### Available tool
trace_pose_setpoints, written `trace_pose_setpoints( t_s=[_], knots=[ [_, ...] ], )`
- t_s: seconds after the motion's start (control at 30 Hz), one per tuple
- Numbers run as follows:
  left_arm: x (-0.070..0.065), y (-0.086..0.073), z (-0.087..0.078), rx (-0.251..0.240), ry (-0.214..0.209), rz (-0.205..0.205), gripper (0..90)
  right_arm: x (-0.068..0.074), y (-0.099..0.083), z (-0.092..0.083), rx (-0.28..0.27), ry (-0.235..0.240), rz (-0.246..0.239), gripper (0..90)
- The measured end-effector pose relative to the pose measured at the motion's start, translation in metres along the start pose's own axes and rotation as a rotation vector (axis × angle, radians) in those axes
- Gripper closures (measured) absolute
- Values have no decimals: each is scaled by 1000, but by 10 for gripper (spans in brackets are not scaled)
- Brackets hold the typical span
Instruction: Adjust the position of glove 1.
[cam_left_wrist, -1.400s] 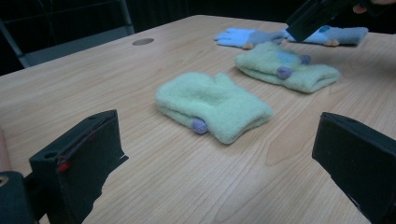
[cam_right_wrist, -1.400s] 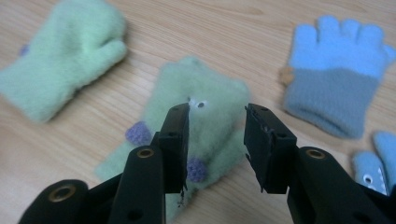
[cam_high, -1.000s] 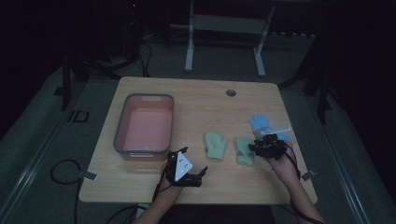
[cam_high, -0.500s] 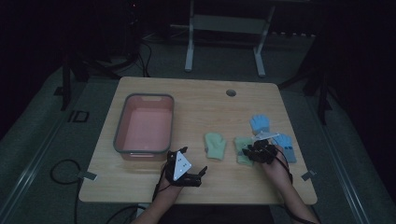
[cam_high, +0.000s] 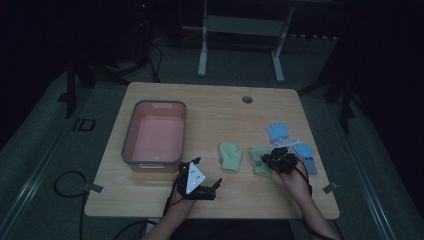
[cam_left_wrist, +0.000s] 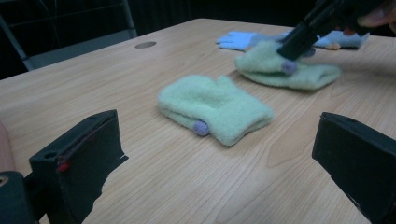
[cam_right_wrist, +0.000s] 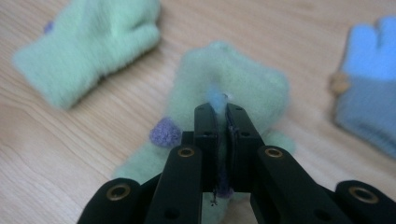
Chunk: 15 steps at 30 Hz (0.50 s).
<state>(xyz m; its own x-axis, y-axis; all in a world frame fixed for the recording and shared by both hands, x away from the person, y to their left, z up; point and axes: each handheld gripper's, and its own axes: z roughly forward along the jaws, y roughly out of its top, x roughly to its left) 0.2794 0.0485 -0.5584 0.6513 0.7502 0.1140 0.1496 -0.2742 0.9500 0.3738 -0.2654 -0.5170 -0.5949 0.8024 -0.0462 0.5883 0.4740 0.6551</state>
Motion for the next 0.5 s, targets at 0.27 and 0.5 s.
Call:
trace_pose_setpoints(
  t_s=[0.27, 0.5],
  knots=[
    [0, 0, 0, -3, -2, 0, 15, 11, 39, -18, -81, 7, -49, 845],
    [0, 0, 0, -3, -8, 6, 16, 31, 62, -17, -107, 26, -96, 845]
  ],
)
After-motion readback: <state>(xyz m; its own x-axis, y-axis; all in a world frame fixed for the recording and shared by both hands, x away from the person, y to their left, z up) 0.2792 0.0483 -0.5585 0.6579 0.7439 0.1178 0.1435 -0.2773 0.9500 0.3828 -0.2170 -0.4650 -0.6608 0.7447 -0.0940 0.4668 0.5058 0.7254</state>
